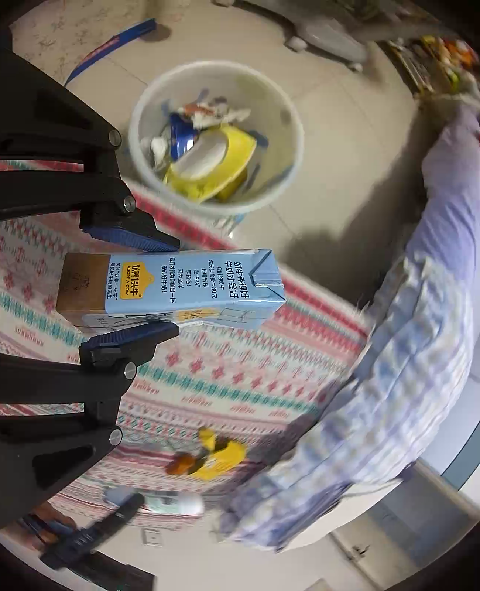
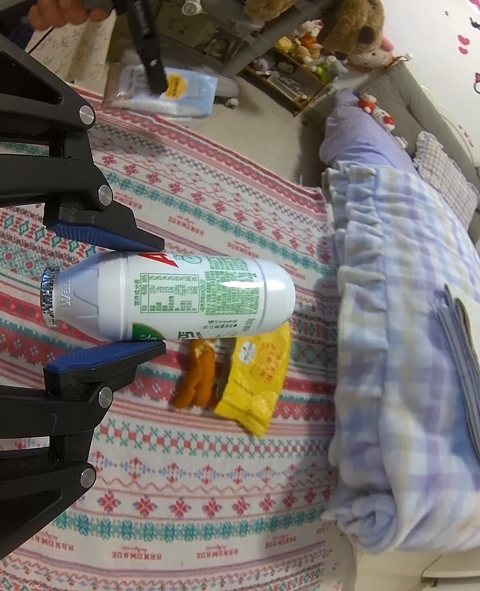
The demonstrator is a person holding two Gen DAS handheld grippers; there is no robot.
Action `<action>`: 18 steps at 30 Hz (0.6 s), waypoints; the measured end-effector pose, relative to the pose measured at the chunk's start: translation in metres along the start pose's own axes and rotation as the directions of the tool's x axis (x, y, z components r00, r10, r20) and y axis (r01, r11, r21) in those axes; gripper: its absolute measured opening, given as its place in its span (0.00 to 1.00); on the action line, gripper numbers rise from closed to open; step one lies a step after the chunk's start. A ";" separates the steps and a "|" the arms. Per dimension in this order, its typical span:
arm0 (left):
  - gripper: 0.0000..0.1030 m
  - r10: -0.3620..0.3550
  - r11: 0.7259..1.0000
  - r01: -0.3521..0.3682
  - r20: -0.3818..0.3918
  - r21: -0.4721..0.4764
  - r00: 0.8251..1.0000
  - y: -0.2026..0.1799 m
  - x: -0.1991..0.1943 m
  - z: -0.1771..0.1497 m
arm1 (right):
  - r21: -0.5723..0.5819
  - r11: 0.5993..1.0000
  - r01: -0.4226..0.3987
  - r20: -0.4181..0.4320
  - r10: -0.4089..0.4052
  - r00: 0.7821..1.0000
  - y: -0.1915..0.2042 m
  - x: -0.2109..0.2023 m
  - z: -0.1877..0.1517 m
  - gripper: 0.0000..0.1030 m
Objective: Collect trash
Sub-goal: 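Carry carton and bottle over the wastebasket and open the right gripper to drop the bottle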
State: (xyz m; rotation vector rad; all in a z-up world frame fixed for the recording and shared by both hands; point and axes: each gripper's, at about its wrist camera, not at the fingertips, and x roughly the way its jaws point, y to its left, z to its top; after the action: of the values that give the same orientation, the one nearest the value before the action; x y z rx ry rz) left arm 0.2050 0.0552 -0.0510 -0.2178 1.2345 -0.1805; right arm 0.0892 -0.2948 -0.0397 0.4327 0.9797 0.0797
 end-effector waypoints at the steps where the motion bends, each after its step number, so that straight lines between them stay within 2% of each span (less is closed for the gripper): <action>1: 0.40 -0.004 1.000 0.004 0.000 -0.020 1.000 0.008 -0.002 0.003 | -0.011 1.000 -0.005 -0.008 0.005 1.000 0.005 0.004 -0.002 0.40; 7: 0.40 -0.025 0.990 0.029 0.032 -0.139 0.999 0.063 -0.023 0.022 | -0.077 0.997 -0.010 -0.046 0.007 0.999 0.031 0.023 -0.014 0.40; 11: 0.40 -0.028 0.974 0.041 0.059 -0.223 0.998 0.104 -0.037 0.030 | -0.103 0.994 -0.021 -0.065 0.015 0.998 0.042 0.033 -0.020 0.40; 18: 0.40 -0.017 0.949 0.033 0.053 -0.314 0.998 0.160 -0.041 0.031 | -0.160 0.986 -0.044 -0.089 0.030 0.996 0.070 0.045 -0.035 0.40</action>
State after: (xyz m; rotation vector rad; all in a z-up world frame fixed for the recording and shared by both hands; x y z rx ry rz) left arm 0.2245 0.2219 -0.0459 -0.5124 1.2070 0.0025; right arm 0.0952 -0.2078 -0.0646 0.3005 1.0415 0.2115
